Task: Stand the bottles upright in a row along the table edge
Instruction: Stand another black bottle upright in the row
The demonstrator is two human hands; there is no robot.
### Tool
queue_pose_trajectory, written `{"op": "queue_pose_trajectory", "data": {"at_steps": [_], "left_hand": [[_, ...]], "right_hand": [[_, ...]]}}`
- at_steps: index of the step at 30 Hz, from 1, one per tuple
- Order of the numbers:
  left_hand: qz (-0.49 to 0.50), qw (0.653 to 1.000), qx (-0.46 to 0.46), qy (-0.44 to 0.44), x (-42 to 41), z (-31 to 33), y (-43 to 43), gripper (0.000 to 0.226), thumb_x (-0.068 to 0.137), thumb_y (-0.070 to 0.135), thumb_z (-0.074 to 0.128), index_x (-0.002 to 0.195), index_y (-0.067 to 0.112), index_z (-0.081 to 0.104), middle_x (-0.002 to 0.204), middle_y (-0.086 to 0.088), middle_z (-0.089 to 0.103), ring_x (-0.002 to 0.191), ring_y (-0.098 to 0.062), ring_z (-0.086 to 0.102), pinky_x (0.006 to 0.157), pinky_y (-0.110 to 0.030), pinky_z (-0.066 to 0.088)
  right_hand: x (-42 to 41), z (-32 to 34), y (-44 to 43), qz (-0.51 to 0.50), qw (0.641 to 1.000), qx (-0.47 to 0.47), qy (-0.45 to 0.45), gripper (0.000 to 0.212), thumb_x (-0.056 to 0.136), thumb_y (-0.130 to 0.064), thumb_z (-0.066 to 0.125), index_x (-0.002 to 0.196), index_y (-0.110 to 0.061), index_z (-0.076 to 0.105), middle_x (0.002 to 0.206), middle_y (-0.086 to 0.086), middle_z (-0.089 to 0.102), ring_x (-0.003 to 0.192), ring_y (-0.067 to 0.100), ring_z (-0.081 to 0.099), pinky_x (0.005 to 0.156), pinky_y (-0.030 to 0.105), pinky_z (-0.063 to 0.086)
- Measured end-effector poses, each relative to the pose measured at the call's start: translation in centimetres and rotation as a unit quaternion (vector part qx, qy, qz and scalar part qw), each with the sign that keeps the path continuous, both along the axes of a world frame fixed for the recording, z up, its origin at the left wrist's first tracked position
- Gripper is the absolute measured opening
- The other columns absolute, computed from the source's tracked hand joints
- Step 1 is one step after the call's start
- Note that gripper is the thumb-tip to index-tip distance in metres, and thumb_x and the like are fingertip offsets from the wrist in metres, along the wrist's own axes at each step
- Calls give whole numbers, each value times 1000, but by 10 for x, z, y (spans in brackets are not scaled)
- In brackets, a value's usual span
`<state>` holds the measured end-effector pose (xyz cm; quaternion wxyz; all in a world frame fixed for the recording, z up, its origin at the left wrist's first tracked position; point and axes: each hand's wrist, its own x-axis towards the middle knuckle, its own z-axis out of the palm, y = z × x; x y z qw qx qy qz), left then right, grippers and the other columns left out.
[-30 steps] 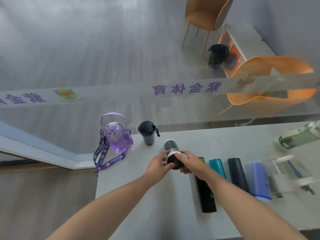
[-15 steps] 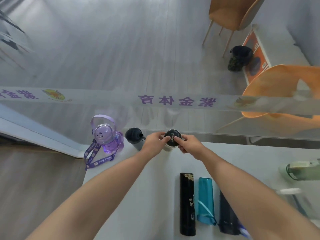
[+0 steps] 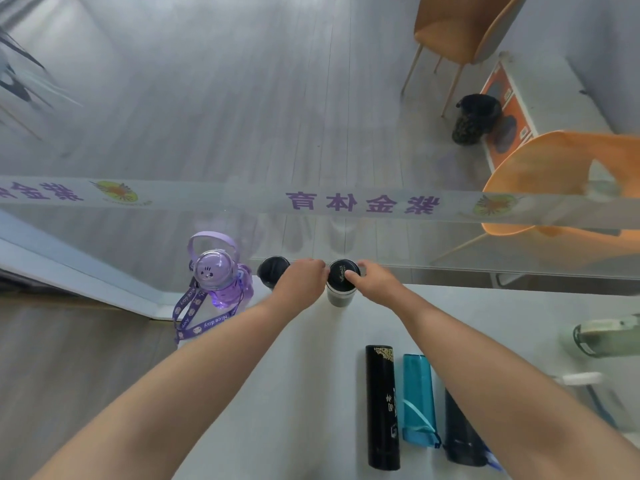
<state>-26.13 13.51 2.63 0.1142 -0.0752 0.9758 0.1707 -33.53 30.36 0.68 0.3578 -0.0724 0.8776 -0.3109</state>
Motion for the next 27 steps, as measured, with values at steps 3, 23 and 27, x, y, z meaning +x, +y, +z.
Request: {"op": "queue_pose_trajectory", "data": {"at_steps": [3, 23, 27], "left_hand": [[-103, 987, -120, 38, 5, -2, -27, 23, 98, 27, 44, 112, 16, 58, 114, -5, 62, 105, -29, 52, 88, -40, 46], [-39, 995, -47, -75, 23, -22, -98, 66, 81, 31, 67, 137, 38, 34, 121, -10, 45, 100, -38, 54, 84, -47, 53], [-48, 994, -60, -77, 25, -22, -98, 76, 78, 38, 70, 142, 40, 28, 132, -8, 42, 117, -36, 47, 89, -49, 51]], "right_hand": [[3, 2, -1, 50, 997, 13, 63, 76, 87, -55, 61, 151, -30, 30, 146, 9, 44, 132, 29, 46, 105, 44, 42], [8, -8, -32, 164, 984, 14, 64, 85, 78, -29, 79, 148, -37, 31, 136, 6, 43, 127, 31, 45, 101, 39, 48], [9, -6, -35, 166, 984, 12, 61, 87, 78, -31, 79, 149, -38, 29, 139, 6, 42, 130, 30, 44, 102, 36, 45]]}}
